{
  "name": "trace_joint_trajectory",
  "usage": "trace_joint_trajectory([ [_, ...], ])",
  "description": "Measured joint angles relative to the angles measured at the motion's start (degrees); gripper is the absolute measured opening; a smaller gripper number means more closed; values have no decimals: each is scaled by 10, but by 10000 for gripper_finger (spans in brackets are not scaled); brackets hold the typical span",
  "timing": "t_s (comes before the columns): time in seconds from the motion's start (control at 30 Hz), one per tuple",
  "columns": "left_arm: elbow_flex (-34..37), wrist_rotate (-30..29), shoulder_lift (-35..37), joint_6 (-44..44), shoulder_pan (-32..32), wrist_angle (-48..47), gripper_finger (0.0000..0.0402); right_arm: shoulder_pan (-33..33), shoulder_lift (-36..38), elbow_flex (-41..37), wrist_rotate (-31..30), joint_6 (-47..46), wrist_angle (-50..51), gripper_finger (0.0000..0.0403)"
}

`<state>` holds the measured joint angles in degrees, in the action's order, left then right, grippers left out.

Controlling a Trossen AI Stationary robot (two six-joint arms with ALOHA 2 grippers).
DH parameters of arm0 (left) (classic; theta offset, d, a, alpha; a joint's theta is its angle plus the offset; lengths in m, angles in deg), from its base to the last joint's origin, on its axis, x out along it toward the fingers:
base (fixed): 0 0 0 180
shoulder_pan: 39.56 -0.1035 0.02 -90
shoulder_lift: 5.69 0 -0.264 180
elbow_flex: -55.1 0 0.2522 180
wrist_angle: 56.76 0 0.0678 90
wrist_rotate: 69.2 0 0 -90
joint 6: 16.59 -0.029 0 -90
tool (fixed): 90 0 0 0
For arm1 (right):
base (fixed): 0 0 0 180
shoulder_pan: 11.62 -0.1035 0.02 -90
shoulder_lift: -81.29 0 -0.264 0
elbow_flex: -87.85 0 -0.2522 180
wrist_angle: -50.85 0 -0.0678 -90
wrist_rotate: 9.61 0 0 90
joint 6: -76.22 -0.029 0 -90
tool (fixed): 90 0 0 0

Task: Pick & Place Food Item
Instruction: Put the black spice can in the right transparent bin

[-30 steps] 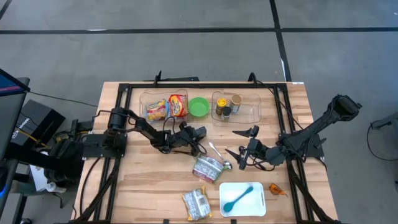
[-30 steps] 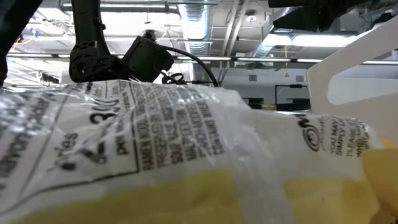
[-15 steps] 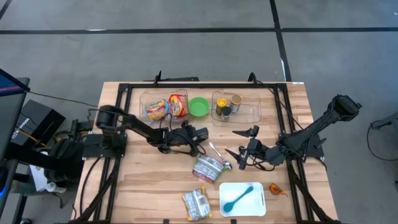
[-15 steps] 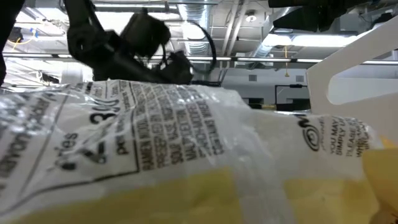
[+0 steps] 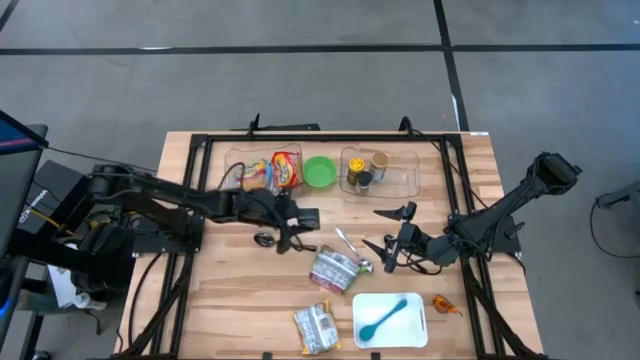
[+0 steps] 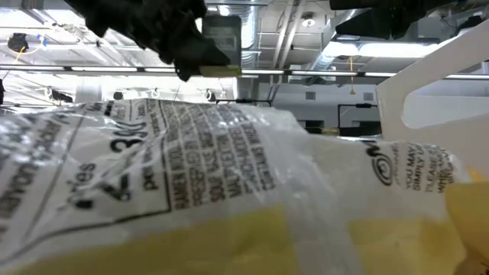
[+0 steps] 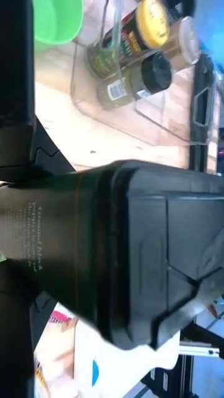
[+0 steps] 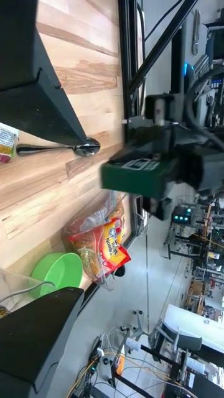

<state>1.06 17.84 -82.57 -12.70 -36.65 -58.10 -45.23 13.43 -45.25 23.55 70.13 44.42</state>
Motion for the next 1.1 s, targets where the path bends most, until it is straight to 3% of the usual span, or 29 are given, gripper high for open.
trace_joint_trajectory([
  [0.13,0,-1,24,-5,17,-21,137,0,0,0,9,-10,0,386],
  [0.27,0,0,11,-5,39,-14,136,2,0,0,63,-30,0,386],
  [0.5,-10,2,-48,-6,51,42,136,14,0,0,101,-45,5,386],
  [1.1,-162,44,-236,-27,50,30,137,66,0,0,221,-112,51,386],
])
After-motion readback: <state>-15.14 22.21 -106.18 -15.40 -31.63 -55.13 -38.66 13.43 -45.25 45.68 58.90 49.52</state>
